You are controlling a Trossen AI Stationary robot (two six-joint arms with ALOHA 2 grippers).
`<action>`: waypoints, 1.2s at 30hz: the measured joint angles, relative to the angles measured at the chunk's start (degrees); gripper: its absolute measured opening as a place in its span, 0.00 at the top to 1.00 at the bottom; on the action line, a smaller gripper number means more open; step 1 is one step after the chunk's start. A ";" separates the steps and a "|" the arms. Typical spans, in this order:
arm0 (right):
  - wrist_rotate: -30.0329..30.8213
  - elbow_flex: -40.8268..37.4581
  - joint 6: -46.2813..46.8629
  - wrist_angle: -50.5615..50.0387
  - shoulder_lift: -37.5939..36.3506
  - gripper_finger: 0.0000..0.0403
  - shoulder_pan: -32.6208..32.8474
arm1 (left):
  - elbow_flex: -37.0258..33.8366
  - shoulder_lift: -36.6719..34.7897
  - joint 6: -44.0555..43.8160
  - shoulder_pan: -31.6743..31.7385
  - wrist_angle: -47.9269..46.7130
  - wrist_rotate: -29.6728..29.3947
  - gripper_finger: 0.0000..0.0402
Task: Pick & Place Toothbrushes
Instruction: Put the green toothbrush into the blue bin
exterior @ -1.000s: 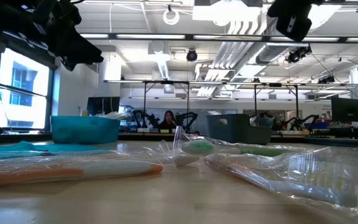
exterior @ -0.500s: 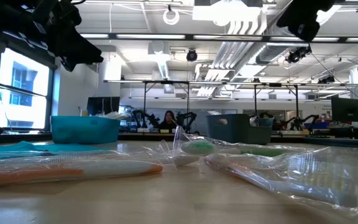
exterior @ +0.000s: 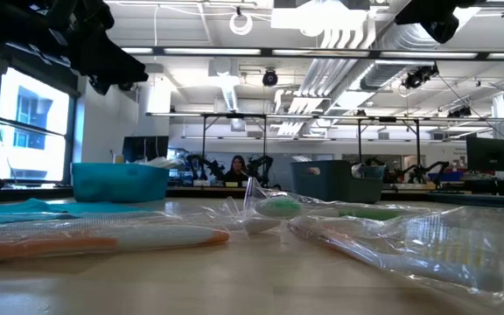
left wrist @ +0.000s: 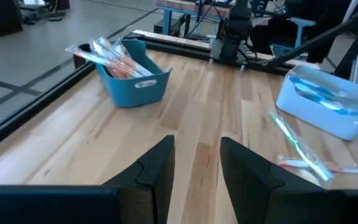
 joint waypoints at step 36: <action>-8.04 -0.06 -8.22 8.12 5.64 0.99 -5.39 | -0.01 0.00 -16.37 -5.14 0.37 3.62 0.68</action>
